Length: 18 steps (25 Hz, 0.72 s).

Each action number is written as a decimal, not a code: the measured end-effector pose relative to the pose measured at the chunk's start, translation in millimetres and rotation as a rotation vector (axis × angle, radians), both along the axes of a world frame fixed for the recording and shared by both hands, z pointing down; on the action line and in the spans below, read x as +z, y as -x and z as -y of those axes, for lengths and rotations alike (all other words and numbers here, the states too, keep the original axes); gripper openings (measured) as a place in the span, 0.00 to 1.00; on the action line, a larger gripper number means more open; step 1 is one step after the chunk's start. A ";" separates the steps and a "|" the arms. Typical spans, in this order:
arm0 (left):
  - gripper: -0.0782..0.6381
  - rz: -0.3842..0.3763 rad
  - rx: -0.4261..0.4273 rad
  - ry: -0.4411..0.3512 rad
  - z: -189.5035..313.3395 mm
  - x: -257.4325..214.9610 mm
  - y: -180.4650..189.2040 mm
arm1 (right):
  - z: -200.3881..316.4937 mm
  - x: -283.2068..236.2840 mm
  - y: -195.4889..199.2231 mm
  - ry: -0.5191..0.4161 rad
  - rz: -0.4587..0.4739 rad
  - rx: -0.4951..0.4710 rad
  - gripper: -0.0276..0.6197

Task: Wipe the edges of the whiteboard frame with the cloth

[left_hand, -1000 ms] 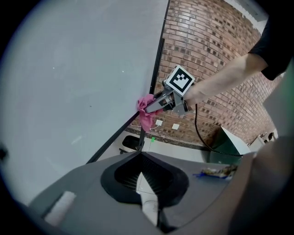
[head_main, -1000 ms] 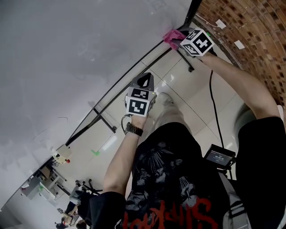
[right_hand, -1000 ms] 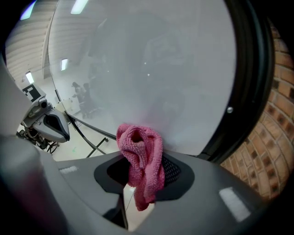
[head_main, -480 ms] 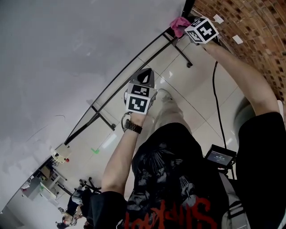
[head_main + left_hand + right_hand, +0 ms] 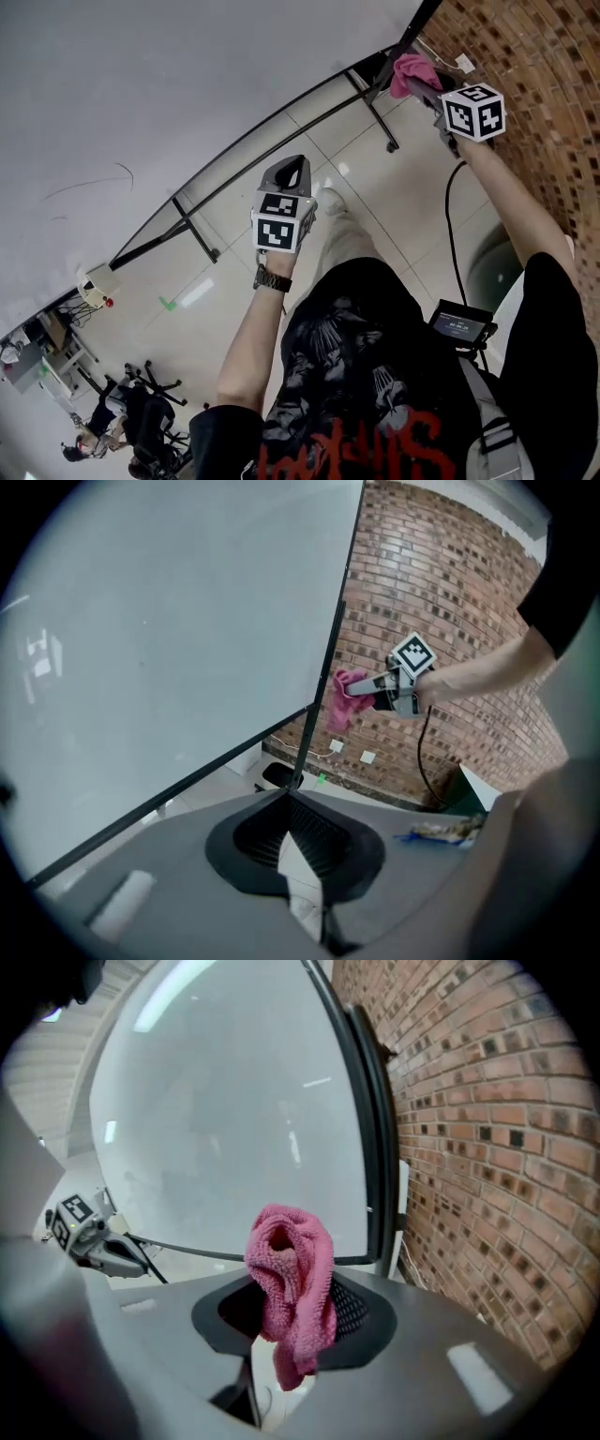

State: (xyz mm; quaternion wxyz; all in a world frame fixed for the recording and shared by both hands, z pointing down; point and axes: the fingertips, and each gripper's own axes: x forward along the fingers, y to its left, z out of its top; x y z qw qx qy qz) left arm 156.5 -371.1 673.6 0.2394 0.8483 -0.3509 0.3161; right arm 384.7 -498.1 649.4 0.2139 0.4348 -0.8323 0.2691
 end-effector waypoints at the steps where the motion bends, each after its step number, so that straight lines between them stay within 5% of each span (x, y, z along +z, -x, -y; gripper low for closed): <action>1: 0.10 -0.022 -0.027 -0.021 -7.2 -12.1 4.4 | -16.1 -16.3 14.4 -0.031 0.026 -0.027 0.23; 6: 0.10 -0.159 -0.193 -0.213 -74.0 -103.2 29.6 | -119.9 -115.9 97.1 -0.229 0.173 -0.157 0.23; 11: 0.10 -0.233 -0.343 -0.474 -211.2 -209.1 70.5 | -271.2 -223.8 187.2 -0.478 0.296 -0.319 0.23; 18: 0.10 -0.238 -0.332 -0.643 -386.8 -258.3 43.4 | -486.7 -270.5 236.1 -0.599 0.358 -0.464 0.23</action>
